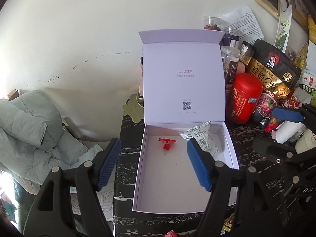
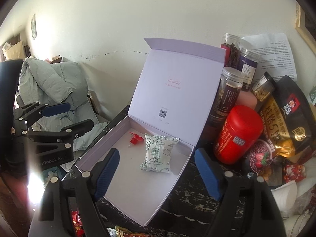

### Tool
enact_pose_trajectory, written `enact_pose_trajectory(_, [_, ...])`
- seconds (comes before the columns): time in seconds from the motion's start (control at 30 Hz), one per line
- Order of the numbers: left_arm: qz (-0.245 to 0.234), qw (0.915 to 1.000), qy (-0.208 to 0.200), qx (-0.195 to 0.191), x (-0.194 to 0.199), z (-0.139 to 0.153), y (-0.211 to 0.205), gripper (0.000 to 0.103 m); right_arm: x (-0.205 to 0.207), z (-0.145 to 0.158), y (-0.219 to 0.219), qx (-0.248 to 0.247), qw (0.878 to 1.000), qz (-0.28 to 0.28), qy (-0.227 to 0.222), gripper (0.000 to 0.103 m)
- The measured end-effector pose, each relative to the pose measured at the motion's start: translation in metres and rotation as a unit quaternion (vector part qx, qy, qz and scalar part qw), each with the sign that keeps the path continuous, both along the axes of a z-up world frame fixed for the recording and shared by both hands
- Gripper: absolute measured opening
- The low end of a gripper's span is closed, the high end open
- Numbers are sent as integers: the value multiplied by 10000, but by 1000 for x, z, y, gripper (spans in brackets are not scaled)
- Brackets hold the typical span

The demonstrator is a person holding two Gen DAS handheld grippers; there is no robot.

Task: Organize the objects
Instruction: 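Open both tools and withdraw them from the lavender box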

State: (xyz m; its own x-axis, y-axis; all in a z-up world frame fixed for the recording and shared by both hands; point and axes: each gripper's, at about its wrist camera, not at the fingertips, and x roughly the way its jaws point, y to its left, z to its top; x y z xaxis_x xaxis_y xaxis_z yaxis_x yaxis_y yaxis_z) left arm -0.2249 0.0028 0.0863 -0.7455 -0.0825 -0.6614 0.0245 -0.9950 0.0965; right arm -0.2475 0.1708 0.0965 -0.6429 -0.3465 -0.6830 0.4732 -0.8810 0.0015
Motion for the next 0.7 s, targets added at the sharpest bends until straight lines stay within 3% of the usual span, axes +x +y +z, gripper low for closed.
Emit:
enact_pose_trajectory(0.23, [-4,9999,147,11,29,19,3,76,26,20,8,-55,9998,-107,175,89])
enact_pose_trajectory(0.7, [20,9995,312,32,86,44,14,81,82,44,26,-104,9988,-286,382,90])
